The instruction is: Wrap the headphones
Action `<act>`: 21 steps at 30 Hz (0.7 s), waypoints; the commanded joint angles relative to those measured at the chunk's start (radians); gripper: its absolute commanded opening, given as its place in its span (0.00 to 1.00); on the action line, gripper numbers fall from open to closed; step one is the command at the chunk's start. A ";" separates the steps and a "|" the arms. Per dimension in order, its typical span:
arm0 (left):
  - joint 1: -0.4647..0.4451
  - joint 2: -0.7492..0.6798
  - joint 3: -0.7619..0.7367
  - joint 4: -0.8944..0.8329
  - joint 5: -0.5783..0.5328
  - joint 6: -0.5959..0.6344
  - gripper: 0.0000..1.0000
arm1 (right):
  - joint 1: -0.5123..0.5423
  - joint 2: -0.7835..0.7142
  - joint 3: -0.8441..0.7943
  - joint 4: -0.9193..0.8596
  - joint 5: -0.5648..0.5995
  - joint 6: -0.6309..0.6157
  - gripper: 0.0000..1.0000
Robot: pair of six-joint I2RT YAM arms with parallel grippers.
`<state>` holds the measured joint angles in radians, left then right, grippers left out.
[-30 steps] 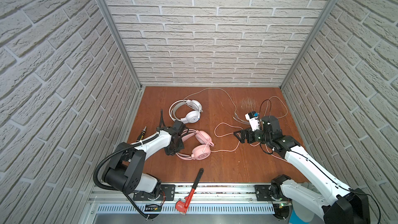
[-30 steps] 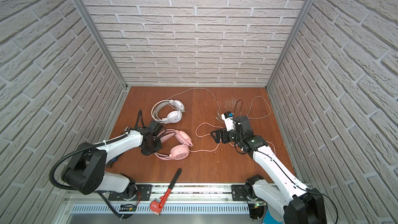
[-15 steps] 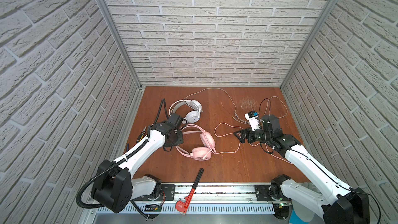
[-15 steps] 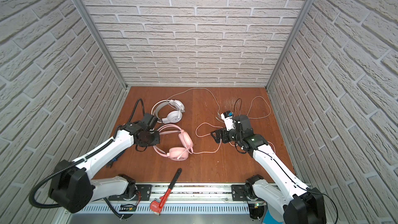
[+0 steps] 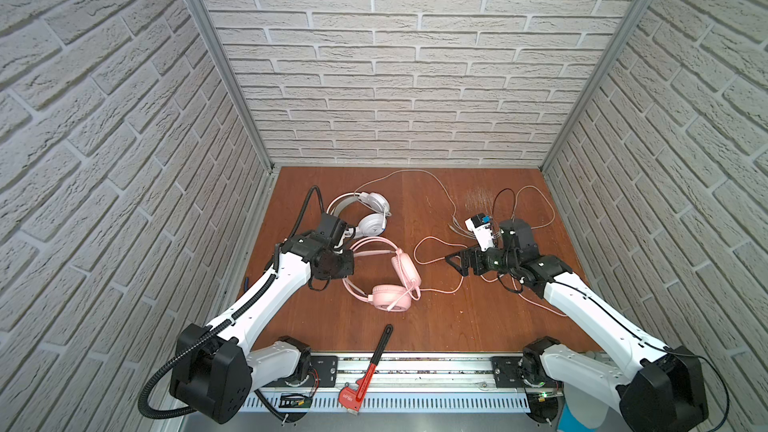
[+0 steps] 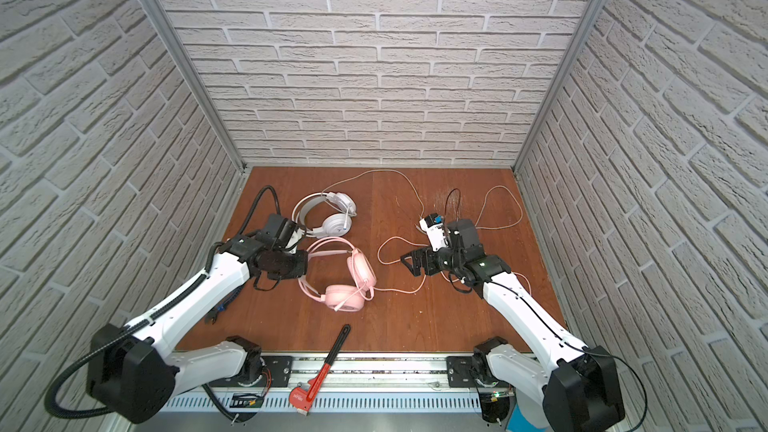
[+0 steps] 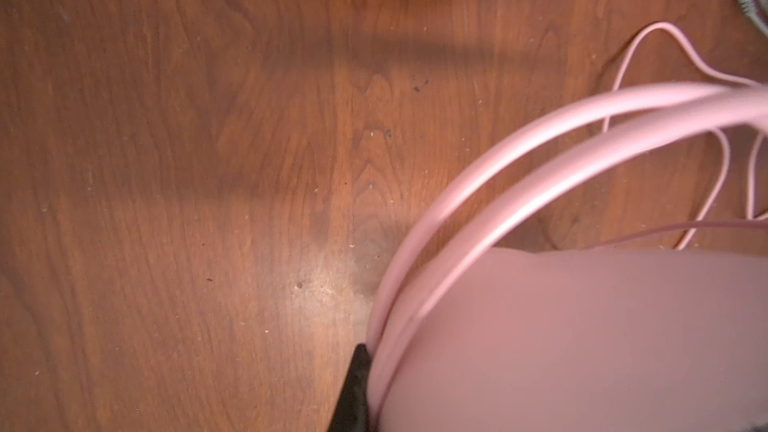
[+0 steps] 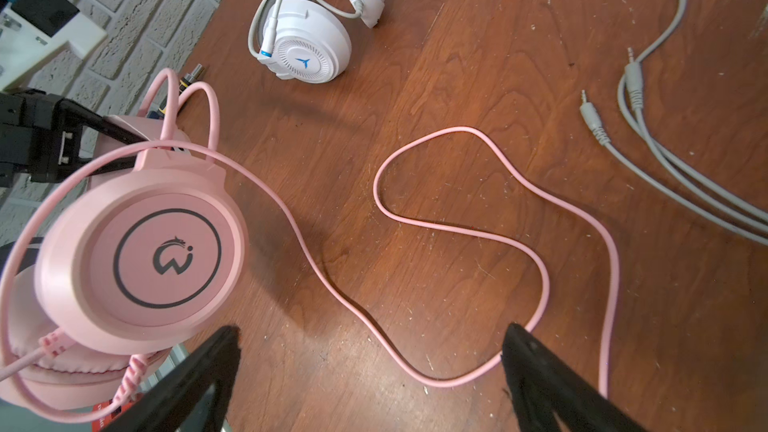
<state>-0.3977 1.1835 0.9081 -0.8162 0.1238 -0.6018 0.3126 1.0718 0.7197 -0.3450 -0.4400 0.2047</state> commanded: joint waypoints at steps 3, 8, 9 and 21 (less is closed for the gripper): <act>0.023 -0.020 0.062 0.060 0.118 0.014 0.00 | 0.045 0.033 -0.005 0.074 -0.042 0.006 0.98; 0.031 -0.019 0.084 0.087 0.163 0.001 0.00 | 0.078 0.086 -0.025 0.143 -0.050 0.035 0.98; 0.031 -0.020 0.087 0.093 0.174 -0.001 0.00 | 0.084 0.099 -0.028 0.164 -0.054 0.043 0.98; 0.048 -0.036 0.111 0.118 0.239 -0.020 0.00 | 0.133 0.297 -0.058 0.363 -0.085 0.086 0.97</act>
<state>-0.3599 1.1824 0.9676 -0.7761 0.2852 -0.6010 0.4324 1.3434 0.6674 -0.0765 -0.5007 0.2806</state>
